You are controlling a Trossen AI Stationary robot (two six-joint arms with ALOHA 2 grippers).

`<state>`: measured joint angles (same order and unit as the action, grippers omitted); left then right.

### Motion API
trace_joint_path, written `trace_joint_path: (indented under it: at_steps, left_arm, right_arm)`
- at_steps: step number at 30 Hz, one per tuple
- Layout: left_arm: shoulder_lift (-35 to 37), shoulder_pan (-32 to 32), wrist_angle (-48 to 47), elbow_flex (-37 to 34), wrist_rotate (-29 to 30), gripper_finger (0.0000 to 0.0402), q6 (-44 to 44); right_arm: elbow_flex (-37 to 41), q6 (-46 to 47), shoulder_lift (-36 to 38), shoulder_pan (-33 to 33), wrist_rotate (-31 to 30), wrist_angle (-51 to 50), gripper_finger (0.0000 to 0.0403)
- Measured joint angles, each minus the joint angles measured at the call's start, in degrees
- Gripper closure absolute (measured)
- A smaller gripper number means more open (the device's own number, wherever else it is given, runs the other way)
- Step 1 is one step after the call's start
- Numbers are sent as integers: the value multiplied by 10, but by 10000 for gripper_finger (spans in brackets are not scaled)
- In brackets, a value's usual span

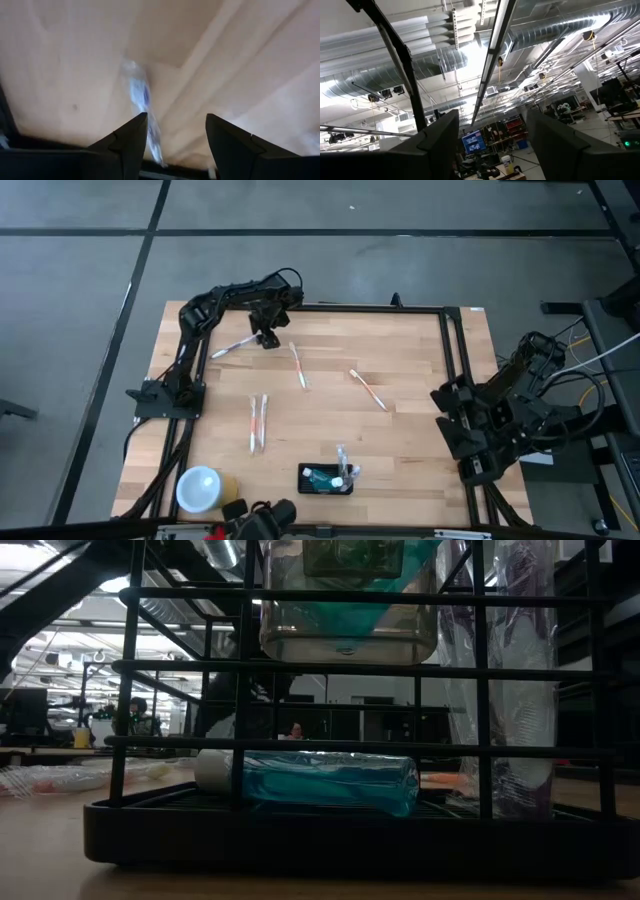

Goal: Pick & Place toothbrushing station
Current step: Put the purple toothbrush into the mesh organizer

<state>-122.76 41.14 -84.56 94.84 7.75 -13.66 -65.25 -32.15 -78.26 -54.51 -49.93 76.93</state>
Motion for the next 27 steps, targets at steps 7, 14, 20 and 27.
trace_joint_path:
  at_steps: [7, 14, 20, 27]
  left_arm:
    - [-35, 15, 30, 61, -13, 205, 0]
    - [-68, 25, 19, 68, -9, 206, 14]
    - [-84, 24, 7, 68, 3, 206, 19]
    - [-85, 28, 7, 68, 6, 228, 19]
  right_arm:
    - [0, 15, 0, 10, -5, 0, 168]
    - [0, 17, 0, 11, -16, 0, 168]
    - [0, 17, 0, 11, -17, 0, 168]
    - [0, 17, 0, 9, -17, 0, 168]
